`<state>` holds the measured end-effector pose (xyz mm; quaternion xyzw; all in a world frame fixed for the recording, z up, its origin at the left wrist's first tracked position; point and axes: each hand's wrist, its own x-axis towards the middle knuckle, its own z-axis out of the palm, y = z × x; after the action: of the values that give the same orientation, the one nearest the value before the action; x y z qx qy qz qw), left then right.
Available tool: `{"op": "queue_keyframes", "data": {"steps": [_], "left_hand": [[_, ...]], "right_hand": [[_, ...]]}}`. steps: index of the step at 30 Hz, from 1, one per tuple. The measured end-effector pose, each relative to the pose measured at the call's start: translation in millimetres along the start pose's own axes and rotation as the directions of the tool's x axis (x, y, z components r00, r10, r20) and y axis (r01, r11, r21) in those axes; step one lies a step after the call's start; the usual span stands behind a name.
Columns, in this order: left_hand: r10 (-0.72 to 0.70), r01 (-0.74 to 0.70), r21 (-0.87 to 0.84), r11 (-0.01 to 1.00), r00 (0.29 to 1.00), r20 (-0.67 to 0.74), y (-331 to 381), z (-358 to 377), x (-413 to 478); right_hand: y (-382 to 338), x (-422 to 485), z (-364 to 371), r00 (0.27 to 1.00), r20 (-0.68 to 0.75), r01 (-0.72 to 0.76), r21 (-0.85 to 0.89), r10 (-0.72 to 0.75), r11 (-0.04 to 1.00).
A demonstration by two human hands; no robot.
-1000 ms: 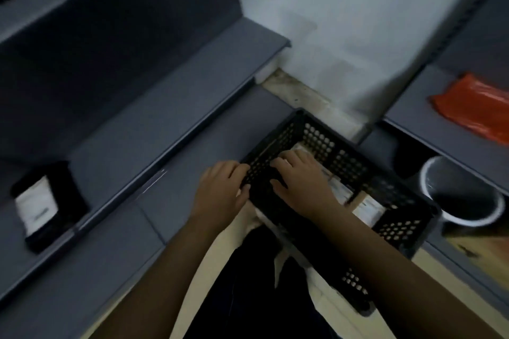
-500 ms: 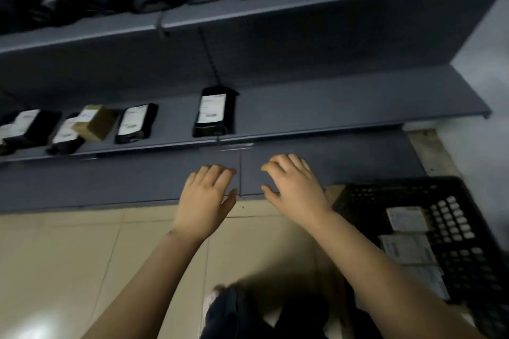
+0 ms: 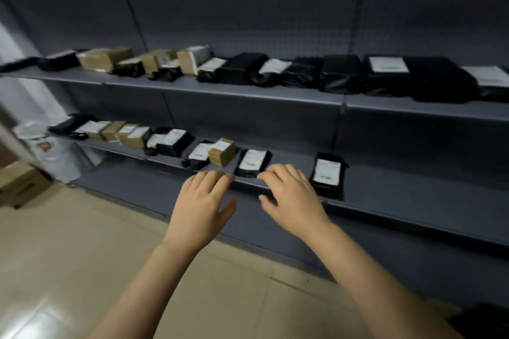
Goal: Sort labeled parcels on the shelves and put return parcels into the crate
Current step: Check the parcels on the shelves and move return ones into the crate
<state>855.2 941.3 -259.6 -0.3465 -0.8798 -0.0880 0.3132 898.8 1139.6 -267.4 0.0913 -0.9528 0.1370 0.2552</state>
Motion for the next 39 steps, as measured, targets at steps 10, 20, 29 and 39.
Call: {"op": "queue_keyframes", "data": {"steps": [10, 20, 29, 39], "left_hand": [[-0.094, 0.116, 0.181, 0.977, 0.988, -0.121, -154.6, -78.2, 5.2], [-0.186, 0.225, 0.336, 0.915, 0.972, -0.143, -267.9, -77.7, 53.3], [-0.300, 0.362, 0.391, 0.846, 0.930, -0.212, -366.1, -56.6, 83.7], [-0.369, 0.414, 0.401, 0.817, 0.910, -0.187, -507.7, -30.5, 67.4]], "right_hand": [[-113.7, 144.0, 34.4, 0.968, -0.104, 0.236, 0.067, -0.229, 0.969], [-149.2, 298.5, 88.6, 0.893, -0.147, 0.446, 0.148, -0.426, 0.883], [-171.7, 416.1, 163.2, 0.852, -0.134, 0.524, 0.239, -0.507, 0.818], [-245.4, 511.3, 267.3, 0.845, -0.072, 0.522, 0.320, -0.530, 0.790]]}}
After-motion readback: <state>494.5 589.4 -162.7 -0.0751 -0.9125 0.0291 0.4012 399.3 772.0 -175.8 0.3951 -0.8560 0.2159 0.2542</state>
